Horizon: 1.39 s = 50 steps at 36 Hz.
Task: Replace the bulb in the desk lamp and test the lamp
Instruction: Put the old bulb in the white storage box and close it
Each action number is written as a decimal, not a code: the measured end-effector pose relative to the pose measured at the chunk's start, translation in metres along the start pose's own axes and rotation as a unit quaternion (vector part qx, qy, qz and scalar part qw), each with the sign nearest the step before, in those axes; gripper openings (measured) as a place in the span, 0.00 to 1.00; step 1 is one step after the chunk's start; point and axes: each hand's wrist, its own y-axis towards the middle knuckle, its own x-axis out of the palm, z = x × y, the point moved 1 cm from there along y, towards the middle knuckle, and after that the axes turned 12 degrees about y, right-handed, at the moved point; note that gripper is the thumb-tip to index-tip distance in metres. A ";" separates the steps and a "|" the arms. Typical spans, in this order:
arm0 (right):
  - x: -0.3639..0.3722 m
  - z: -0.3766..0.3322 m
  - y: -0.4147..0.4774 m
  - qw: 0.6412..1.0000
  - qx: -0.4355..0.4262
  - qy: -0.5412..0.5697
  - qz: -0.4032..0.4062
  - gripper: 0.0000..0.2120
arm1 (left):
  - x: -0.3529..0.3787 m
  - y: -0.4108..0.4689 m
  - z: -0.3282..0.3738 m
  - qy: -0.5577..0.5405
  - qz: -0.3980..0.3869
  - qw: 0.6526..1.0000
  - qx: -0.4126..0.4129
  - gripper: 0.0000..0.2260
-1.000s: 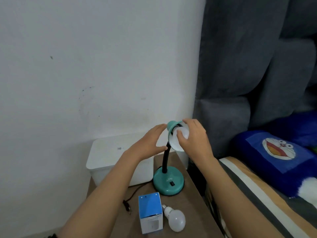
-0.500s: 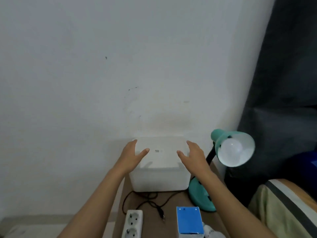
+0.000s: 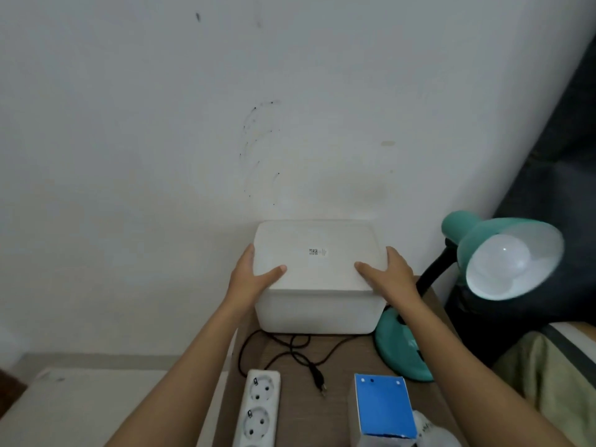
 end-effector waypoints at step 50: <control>-0.137 0.082 -0.349 0.993 0.090 -0.059 0.045 0.36 | 0.041 -0.367 -0.010 0.016 -0.032 0.998 -0.045 0.36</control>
